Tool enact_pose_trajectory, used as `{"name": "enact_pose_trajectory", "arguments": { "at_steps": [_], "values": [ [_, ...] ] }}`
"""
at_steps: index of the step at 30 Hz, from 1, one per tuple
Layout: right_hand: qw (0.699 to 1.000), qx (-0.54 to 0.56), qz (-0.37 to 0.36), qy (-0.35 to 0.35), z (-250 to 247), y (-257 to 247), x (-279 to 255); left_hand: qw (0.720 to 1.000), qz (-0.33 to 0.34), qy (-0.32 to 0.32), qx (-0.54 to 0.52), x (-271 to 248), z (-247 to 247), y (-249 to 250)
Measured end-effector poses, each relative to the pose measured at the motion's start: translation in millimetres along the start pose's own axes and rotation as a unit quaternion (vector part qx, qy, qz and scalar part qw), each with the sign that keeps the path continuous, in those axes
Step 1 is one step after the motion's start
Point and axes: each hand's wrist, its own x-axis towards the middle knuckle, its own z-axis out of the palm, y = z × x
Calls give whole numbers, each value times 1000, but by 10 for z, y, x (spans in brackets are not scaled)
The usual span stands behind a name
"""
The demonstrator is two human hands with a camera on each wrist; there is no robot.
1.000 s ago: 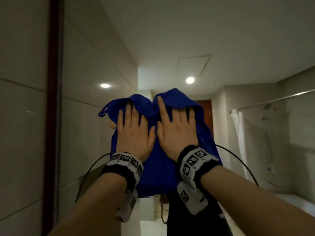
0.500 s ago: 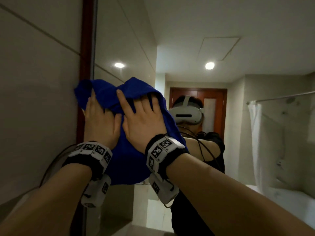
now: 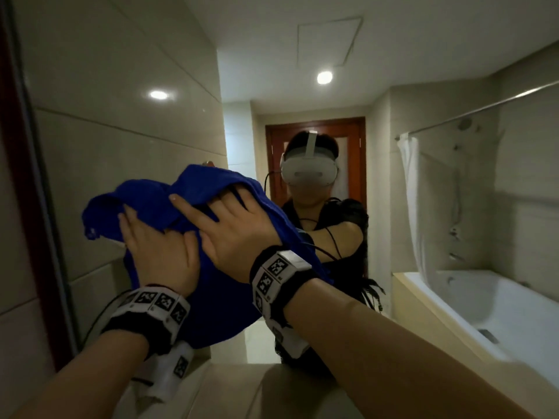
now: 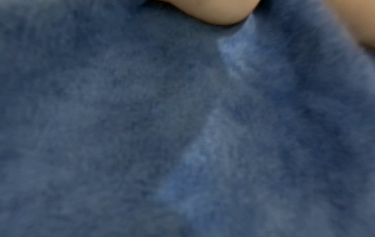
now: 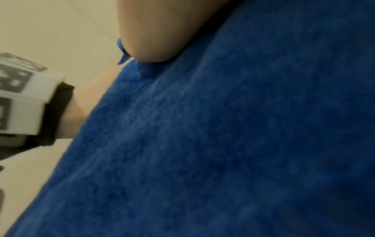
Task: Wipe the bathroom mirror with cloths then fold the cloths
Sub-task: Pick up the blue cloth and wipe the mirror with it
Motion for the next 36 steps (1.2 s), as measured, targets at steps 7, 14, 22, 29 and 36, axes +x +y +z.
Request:
{"name": "enact_pose_trajectory", "arguments": {
  "at_steps": [7,14,22,29,36],
  "values": [
    [996,-23,77,-38,-644,1056,-848,993,100,48,-42,-138,-376,1421],
    [984,-42,168,-36,-1282,2293,-1907,976,194,77,-56,-330,-667,3126],
    [959,-83,271,29,-2011,3840,-2952,952,274,114,-79,-411,-1074,5224],
    [920,-106,372,62,-2619,5125,-4123,923,362,118,-62,-739,-1356,6997],
    [926,-69,359,93,-2830,5756,-4910,898,413,127,-81,-1193,-1335,8055]
  ]
}}
